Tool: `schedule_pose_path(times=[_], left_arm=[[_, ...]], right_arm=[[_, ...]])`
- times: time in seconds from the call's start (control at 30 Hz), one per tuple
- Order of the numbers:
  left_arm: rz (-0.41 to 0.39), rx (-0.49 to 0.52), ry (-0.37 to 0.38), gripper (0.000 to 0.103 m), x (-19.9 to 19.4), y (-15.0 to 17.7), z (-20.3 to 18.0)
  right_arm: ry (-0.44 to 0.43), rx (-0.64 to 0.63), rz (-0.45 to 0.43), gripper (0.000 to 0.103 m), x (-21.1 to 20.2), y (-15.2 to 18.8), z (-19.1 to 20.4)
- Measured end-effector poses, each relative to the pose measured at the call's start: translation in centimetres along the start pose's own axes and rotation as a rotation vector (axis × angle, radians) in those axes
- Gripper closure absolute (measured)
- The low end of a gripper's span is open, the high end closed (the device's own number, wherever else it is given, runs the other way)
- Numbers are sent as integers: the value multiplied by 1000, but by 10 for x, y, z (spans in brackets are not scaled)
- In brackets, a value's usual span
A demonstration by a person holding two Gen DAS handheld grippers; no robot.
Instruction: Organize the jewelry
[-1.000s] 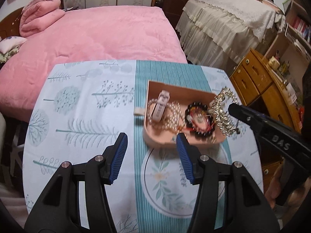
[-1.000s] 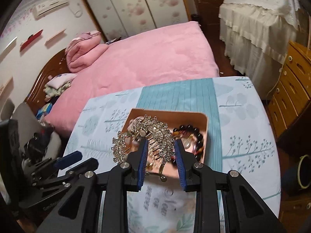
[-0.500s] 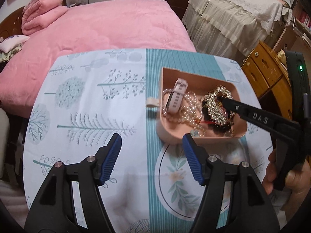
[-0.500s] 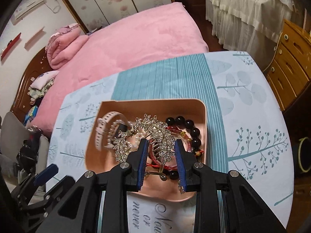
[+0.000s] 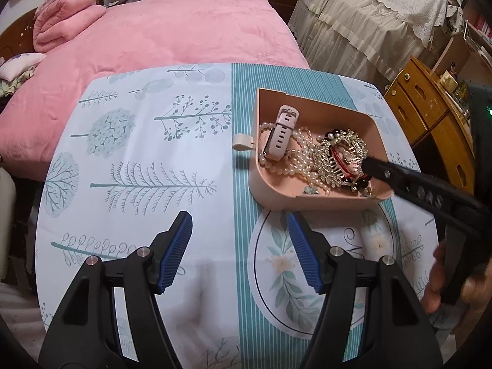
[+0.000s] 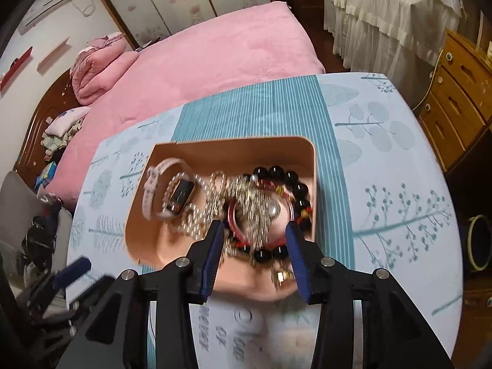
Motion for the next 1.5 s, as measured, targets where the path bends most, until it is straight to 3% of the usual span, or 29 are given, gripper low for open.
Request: schedule_pose_path(times=[0.23, 0.77, 0.83, 0.93, 1.5], left_arm=[[26, 16, 4, 40, -15, 21, -13], [32, 34, 1, 40, -97, 91, -45], [25, 34, -3, 40, -108, 97, -49], [30, 24, -8, 40, -121, 104, -53], [23, 43, -74, 40, -159, 118, -72]], right_arm=[[-3, -88, 12, 59, -39, 41, 14], [0, -101, 107, 59, -139, 133, 25], [8, -86, 106, 51, -154, 142, 25], [43, -66, 85, 33, -174, 151, 22], [59, -54, 54, 33, -223, 162, 15]])
Point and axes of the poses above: each gripper's, at about its wrist camera, not at the fingertips, and x roughly the way its jaws point, z to its left, y to its underside, the point moved 3 cm from there along x, roughly the way its jaws point, and after that the axes turned 3 degrees about -y, right-handed, at the moved point
